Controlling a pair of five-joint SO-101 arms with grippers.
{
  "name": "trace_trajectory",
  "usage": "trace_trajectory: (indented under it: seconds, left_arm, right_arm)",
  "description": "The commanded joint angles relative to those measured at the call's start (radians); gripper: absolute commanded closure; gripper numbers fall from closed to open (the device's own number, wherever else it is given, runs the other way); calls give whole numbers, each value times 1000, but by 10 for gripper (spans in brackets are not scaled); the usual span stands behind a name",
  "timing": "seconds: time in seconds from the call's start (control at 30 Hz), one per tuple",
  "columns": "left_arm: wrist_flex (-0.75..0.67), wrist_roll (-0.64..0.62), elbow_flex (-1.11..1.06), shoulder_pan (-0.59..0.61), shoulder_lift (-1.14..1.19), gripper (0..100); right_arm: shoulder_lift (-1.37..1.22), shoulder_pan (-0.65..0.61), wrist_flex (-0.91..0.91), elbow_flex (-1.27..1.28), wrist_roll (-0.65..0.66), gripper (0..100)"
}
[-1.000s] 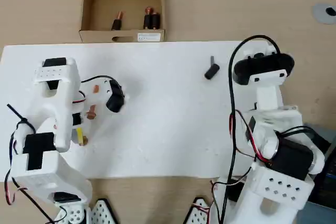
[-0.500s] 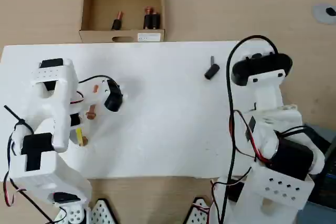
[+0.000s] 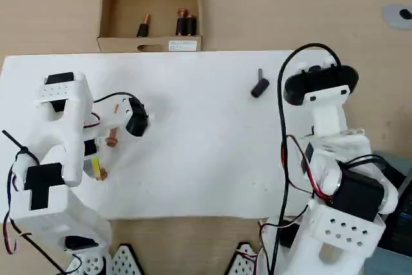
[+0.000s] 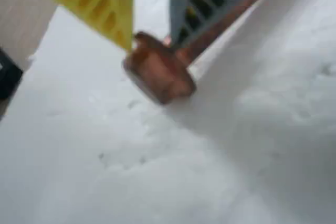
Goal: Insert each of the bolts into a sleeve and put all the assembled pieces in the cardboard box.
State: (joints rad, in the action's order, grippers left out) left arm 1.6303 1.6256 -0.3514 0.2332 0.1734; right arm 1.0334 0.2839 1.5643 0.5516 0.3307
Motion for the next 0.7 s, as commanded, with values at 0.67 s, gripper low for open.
trace_trajectory:
  seconds: [0.67]
  left_arm:
    - [124,238,226,26,-4,868]
  right_arm:
    - [4,10,-25,-93,6,986]
